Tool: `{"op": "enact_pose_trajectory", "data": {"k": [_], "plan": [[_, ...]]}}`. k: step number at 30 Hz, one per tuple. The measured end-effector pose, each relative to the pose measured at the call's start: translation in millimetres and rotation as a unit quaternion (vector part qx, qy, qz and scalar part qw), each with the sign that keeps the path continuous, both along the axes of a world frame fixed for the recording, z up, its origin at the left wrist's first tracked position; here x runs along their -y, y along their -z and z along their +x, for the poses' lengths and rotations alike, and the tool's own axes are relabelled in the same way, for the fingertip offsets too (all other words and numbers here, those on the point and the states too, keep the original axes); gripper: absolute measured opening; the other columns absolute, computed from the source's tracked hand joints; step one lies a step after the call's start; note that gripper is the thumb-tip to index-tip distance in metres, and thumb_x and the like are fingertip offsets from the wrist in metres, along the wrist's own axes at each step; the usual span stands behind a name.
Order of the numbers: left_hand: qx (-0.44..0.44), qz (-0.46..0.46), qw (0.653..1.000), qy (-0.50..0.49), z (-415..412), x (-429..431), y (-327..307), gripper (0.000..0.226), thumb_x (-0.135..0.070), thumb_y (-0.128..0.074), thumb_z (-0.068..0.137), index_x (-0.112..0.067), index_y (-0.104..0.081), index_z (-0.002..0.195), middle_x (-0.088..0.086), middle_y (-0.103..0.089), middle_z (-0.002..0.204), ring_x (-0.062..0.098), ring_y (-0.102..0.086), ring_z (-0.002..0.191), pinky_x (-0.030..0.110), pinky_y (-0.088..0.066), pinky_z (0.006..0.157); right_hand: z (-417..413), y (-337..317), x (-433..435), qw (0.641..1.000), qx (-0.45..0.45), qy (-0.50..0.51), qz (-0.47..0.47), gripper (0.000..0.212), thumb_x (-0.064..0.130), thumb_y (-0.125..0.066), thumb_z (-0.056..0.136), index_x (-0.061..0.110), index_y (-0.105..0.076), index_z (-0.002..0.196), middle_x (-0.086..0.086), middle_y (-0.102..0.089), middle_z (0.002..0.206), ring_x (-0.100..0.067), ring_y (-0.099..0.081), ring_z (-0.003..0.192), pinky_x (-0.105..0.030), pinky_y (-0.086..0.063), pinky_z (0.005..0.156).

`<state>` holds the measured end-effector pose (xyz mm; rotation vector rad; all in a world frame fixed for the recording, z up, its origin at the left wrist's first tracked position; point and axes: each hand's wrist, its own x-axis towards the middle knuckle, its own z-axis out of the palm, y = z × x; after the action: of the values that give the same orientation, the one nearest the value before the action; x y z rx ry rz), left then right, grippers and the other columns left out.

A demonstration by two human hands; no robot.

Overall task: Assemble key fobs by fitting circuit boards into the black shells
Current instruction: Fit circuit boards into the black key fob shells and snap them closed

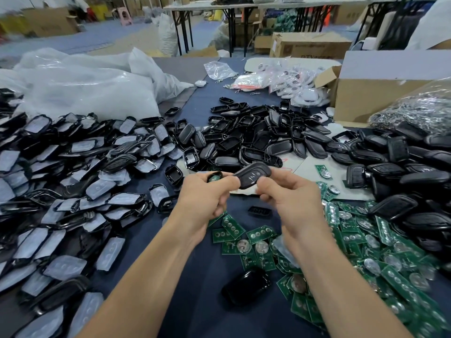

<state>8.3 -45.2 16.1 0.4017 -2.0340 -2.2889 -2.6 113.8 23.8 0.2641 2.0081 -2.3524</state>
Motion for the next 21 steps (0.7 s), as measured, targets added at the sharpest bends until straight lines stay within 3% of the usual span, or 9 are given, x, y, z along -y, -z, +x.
{"op": "enact_pose_trajectory", "data": {"k": [1,3,5,9,13,16,18,19,21], "plan": [[-0.001,-0.019,1.0,-0.016,-0.8,1.0,0.8,0.02,-0.008,-0.074,0.081,-0.017,-0.066,0.065,-0.002,-0.04,0.047,0.012,-0.027,0.037,0.019,-0.022,0.037,-0.7,2.1,-3.1,0.988,-0.059,0.024,0.14,0.034,0.003,-0.077,0.086,0.025,-0.077,0.112,0.014,-0.073,0.094,-0.003,-0.066,0.073,-0.021,-0.054,0.072],[-0.001,-0.05,0.998,-0.033,-2.2,3.1,1.1,0.024,-0.008,-0.072,0.077,-0.02,-0.06,0.06,-0.002,-0.037,0.047,0.013,-0.025,0.039,0.018,-0.022,0.037,1.9,-0.4,-5.7,0.923,-0.189,0.006,0.335,0.053,0.004,-0.076,0.085,0.038,-0.07,0.125,0.028,-0.06,0.115,0.005,-0.062,0.1,-0.014,-0.047,0.093],[0.005,-0.074,0.997,-0.031,-2.6,5.2,-0.1,0.03,-0.014,-0.073,0.07,-0.024,-0.055,0.049,-0.002,-0.036,0.046,0.014,-0.024,0.039,0.019,-0.022,0.037,4.5,-0.4,-2.3,0.881,-0.263,-0.058,0.388,0.056,-0.003,-0.075,0.081,0.033,-0.072,0.124,0.027,-0.056,0.123,0.003,-0.052,0.123,-0.013,-0.035,0.111],[0.011,-0.085,0.996,0.005,-0.2,8.1,-1.8,0.033,-0.032,-0.075,0.053,-0.024,-0.046,0.039,-0.001,-0.038,0.042,0.015,-0.027,0.035,0.02,-0.021,0.039,4.9,5.2,3.1,0.873,-0.272,-0.108,0.39,0.056,-0.003,-0.074,0.08,0.031,-0.074,0.125,0.017,-0.069,0.125,0.007,-0.052,0.118,-0.021,-0.041,0.111],[0.01,-0.08,0.996,0.024,-0.8,10.7,1.0,0.033,-0.042,-0.077,0.055,-0.024,-0.051,0.046,-0.002,-0.042,0.043,0.015,-0.032,0.035,0.023,-0.021,0.043,1.9,6.0,-2.2,0.923,-0.197,-0.117,0.31,0.048,0.005,-0.082,0.076,0.036,-0.079,0.113,0.021,-0.077,0.101,-0.001,-0.07,0.088,-0.032,-0.06,0.088],[-0.014,-0.072,0.995,0.062,0.1,11.9,1.7,0.035,-0.055,-0.079,0.064,-0.022,-0.068,0.061,-0.002,-0.044,0.046,0.013,-0.033,0.037,0.021,-0.024,0.041,0.1,9.3,-1.8,0.951,-0.167,-0.133,0.225,0.042,0.001,-0.084,0.074,0.036,-0.081,0.098,0.018,-0.079,0.091,0.003,-0.073,0.087,-0.018,-0.058,0.079],[-0.032,-0.046,0.994,0.089,1.3,12.7,-0.4,0.044,-0.064,-0.073,0.073,-0.022,-0.08,0.08,-0.004,-0.045,0.048,0.011,-0.034,0.037,0.019,-0.025,0.039,-2.2,10.3,-1.2,0.979,-0.101,-0.169,0.053,0.039,-0.006,-0.083,0.075,0.025,-0.082,0.099,0.002,-0.081,0.093,-0.013,-0.075,0.087,-0.029,-0.062,0.078],[-0.04,-0.031,0.994,0.097,1.1,13.5,-1.6,0.048,-0.066,-0.069,0.077,-0.022,-0.082,0.089,-0.005,-0.046,0.049,0.011,-0.036,0.038,0.02,-0.026,0.039,-3.4,10.8,-1.4,0.98,-0.051,-0.191,-0.037,0.036,-0.005,-0.083,0.073,0.018,-0.082,0.101,-0.005,-0.08,0.095,-0.019,-0.075,0.087,-0.035,-0.063,0.079],[-0.046,0.021,0.994,0.099,0.8,15.0,-2.6,0.05,-0.061,-0.057,0.088,-0.019,-0.082,0.099,-0.003,-0.049,0.053,0.012,-0.039,0.042,0.021,-0.03,0.041,-5.9,11.7,-2.7,0.961,0.024,-0.218,-0.167,0.034,0.005,-0.082,0.067,0.011,-0.082,0.1,-0.009,-0.079,0.097,-0.02,-0.074,0.086,-0.033,-0.063,0.077]]}}
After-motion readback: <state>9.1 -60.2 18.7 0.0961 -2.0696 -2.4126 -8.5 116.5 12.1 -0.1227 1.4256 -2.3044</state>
